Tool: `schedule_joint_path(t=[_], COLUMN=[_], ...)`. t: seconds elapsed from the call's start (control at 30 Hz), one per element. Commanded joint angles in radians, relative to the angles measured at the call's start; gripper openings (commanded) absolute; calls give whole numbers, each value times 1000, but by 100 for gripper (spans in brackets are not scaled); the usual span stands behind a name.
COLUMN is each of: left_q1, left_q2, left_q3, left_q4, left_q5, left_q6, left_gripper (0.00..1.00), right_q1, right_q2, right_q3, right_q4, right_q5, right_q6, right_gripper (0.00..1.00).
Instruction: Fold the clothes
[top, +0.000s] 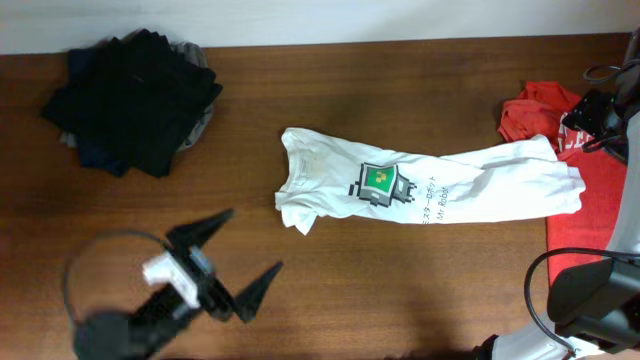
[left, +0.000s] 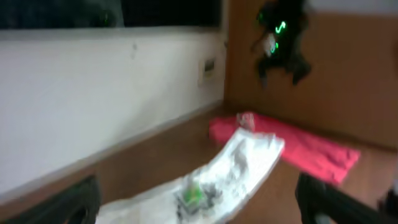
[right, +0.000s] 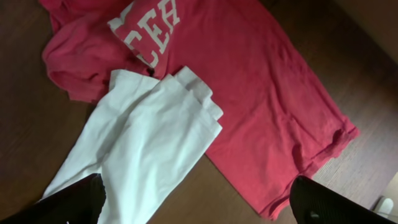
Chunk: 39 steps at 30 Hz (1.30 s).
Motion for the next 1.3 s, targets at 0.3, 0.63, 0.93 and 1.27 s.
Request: schedule_joint_path(t=[0.3,0.63,0.93,1.27], left_q1=[3,3,6,6], left_q2=[829,1164,1462,1612], left_q3=[880,883,883,883], left_q4=[-838,-707,-424,-145], left_q5=[-349,-501,-530,-697], left_q6=[203,95,77,77], left_gripper=[99,99,2,1], right_q1=[-3,-3,-3,-3], right_q2=[-5,-5,-5,-5], right_q3=[-5,-5,-5,-5], right_q4=[0,0,0,0], right_q5=[23,23,23,23], right_q6=[16,16,16,16], right_gripper=[98,98,98,98])
